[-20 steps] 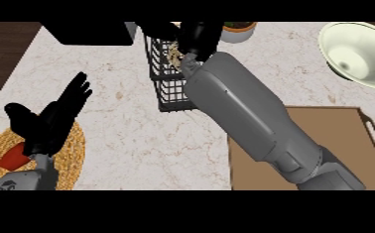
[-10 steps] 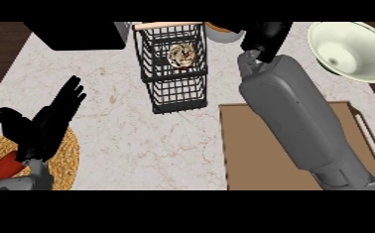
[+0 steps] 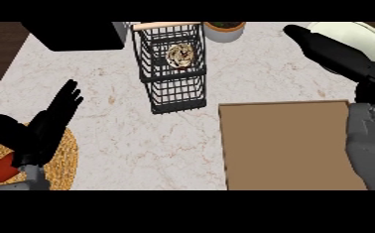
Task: Pick the cupcake from the tray and place it in the tiered basket
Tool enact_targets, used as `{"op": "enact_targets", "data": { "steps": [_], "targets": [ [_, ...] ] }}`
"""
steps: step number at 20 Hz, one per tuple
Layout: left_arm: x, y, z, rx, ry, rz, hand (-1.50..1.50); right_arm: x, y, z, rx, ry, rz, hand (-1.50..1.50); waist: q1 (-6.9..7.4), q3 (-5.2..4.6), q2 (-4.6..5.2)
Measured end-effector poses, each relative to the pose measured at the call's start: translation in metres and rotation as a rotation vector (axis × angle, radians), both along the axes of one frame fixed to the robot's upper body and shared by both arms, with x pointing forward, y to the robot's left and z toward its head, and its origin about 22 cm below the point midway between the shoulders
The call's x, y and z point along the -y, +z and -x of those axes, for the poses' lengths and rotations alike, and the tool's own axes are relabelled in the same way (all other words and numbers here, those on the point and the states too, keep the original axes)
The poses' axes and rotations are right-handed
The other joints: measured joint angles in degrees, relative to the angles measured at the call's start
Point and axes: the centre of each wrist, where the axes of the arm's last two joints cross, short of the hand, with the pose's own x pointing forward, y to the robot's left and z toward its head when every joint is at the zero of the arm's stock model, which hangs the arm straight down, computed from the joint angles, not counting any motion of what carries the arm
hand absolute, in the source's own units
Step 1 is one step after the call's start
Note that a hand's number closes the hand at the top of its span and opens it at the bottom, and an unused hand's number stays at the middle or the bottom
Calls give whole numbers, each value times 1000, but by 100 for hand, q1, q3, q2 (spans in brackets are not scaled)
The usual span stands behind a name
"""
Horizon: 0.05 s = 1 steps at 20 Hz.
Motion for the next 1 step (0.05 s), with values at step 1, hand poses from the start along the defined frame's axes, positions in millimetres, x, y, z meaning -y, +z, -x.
{"op": "enact_targets", "data": {
  "steps": [1],
  "targets": [
    [-1,0,-2,-2,2,0,0,9,1,9,-3,-3,2,-150,16,0,7]
  ]
}}
